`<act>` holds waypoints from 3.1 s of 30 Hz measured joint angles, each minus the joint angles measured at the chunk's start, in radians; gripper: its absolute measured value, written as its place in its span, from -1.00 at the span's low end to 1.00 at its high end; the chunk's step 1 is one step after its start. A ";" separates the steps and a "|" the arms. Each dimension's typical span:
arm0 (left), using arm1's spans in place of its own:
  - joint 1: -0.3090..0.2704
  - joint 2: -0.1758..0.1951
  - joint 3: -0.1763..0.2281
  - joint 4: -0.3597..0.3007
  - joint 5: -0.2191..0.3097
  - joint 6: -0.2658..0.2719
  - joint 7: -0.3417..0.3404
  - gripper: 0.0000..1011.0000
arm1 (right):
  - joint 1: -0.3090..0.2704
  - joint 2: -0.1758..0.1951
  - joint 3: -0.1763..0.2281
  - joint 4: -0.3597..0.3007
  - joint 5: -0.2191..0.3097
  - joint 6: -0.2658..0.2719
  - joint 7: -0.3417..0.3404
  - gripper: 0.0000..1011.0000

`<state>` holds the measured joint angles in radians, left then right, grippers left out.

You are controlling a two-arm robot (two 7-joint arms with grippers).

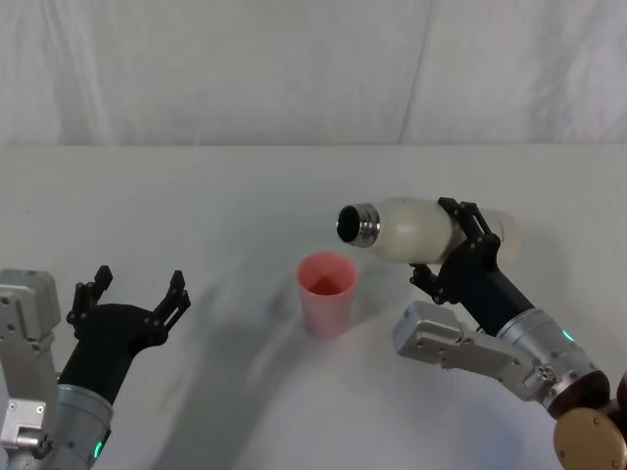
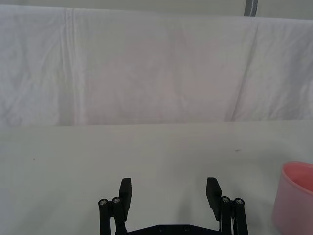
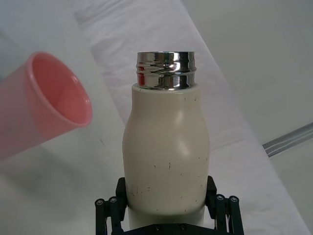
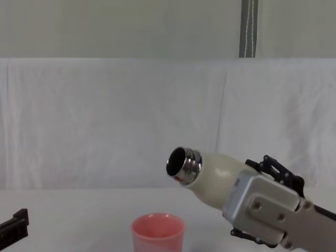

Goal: Grasp the thermos with one hand and pour water into the cup lid.

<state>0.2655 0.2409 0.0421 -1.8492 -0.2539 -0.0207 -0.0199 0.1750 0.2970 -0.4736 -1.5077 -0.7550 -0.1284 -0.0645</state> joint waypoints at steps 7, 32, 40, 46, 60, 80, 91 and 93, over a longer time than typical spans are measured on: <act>0.000 0.000 0.000 0.000 0.000 0.000 0.000 0.98 | 0.014 0.002 -0.018 0.017 -0.037 0.022 -0.009 0.88; 0.000 0.000 0.000 0.000 0.000 0.000 0.000 0.98 | 0.033 0.011 -0.031 0.025 -0.056 0.043 -0.008 0.88; 0.000 0.000 0.000 0.000 0.000 0.000 0.000 0.98 | 0.034 0.010 -0.032 0.025 -0.057 0.043 -0.007 0.88; 0.000 0.000 0.000 0.000 0.000 0.000 0.000 0.98 | 0.034 0.011 -0.028 0.025 -0.050 0.040 -0.007 0.88; 0.000 0.000 0.000 0.000 0.000 0.000 0.000 0.98 | 0.072 0.044 -0.065 0.007 -0.122 0.050 0.001 0.88; 0.000 0.000 0.000 0.000 0.000 0.000 0.000 0.98 | 0.092 0.074 -0.112 -0.009 -0.205 0.115 0.015 0.88; 0.000 0.000 0.000 0.000 0.000 0.000 0.000 0.98 | 0.095 0.073 -0.120 -0.002 -0.216 0.130 0.019 0.88; 0.000 0.000 0.000 0.000 0.000 0.000 0.000 0.98 | 0.096 0.073 -0.122 -0.002 -0.219 0.132 0.019 0.88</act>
<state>0.2655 0.2410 0.0421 -1.8492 -0.2538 -0.0207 -0.0199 0.2708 0.3702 -0.5955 -1.5094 -0.9739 0.0040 -0.0453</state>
